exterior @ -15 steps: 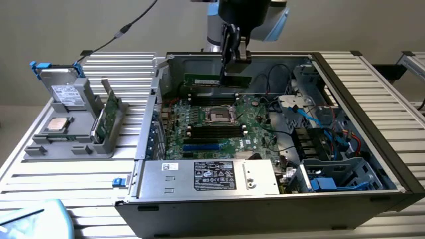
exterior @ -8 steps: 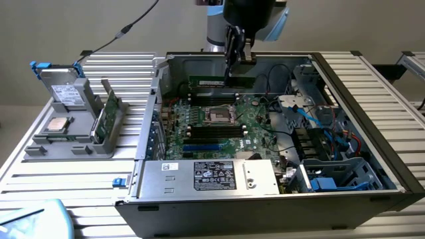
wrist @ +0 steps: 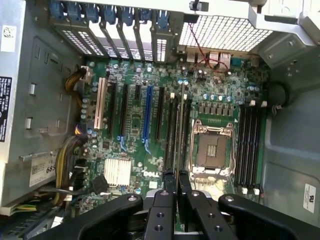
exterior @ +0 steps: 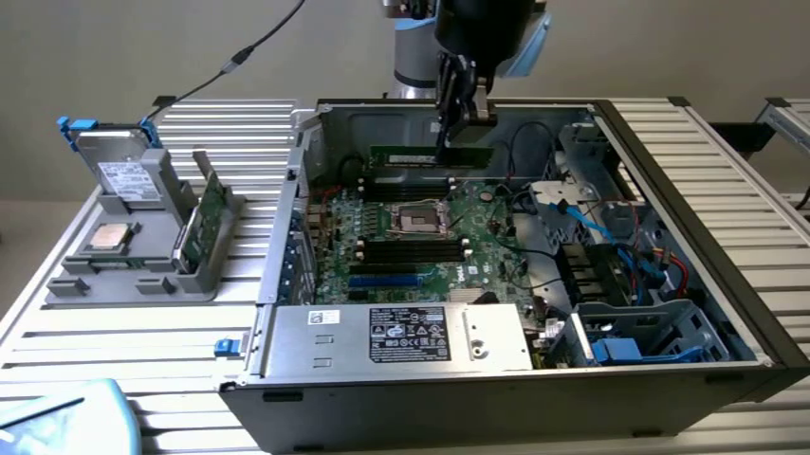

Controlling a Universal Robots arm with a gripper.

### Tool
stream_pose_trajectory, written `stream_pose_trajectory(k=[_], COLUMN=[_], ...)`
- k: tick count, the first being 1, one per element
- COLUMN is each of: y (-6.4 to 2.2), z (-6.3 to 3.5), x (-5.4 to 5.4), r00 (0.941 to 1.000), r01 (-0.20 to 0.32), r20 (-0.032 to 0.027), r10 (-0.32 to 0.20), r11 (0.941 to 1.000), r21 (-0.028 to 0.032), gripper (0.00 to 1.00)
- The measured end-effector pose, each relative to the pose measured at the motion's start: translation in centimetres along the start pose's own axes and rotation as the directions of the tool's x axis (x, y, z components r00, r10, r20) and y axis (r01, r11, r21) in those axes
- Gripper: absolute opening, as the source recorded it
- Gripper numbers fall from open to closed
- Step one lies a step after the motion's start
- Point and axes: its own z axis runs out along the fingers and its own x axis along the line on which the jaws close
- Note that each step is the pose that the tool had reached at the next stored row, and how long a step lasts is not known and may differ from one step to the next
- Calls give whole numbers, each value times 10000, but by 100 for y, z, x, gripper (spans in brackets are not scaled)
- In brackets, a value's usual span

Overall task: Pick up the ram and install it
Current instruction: 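Pick up the ram and move it above insertion slot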

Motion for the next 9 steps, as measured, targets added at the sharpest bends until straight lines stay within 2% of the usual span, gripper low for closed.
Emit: stream_pose_trajectory(k=[9], y=[-12], z=[48], x=[-46], r00=[10000], r01=[2], r20=[10], r10=[-2], r11=[10000], r21=[0], gripper=[14])
